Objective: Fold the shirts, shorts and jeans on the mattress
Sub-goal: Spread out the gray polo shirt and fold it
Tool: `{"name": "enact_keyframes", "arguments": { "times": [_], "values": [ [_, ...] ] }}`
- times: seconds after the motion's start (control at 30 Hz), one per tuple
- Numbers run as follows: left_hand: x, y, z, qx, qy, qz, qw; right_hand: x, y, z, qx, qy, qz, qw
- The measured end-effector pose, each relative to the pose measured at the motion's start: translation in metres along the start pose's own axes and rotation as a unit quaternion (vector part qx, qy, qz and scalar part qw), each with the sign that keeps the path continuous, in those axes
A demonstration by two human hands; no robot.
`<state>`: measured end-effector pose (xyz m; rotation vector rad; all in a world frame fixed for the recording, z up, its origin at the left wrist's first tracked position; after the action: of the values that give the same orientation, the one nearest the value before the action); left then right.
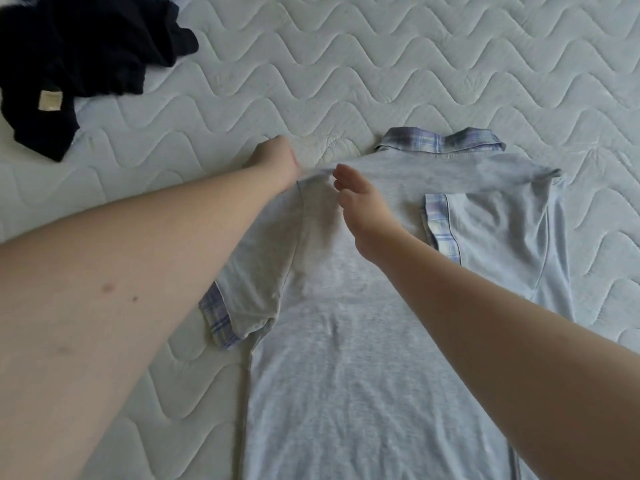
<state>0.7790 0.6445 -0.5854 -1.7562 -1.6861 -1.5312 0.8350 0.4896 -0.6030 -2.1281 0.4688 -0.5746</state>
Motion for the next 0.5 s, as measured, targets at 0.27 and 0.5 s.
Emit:
{"name": "enact_keyframes", "arguments": {
  "times": [0.27, 0.5],
  "values": [
    [0.01, -0.06, -0.026, -0.03, -0.115, 0.141, 0.983, -0.009, 0.001, 0.02, -0.037, -0.018, 0.05, 0.998],
    [0.042, -0.049, -0.055, -0.013, -0.275, 0.23, 0.933, -0.004, -0.002, 0.019, -0.056, -0.019, 0.117, 0.991]
  ]
}}
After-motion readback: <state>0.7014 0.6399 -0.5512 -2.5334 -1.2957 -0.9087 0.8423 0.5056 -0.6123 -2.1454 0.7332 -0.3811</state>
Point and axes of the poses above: each hand's wrist, its own z-axis towards the middle knuckle, its own x-axis out of the back of the hand, y = z × x, the point moved 2 cm from there along z, towards the middle knuckle, and after that the axes turned 10 degrees about -z, right-handed, at the moved point
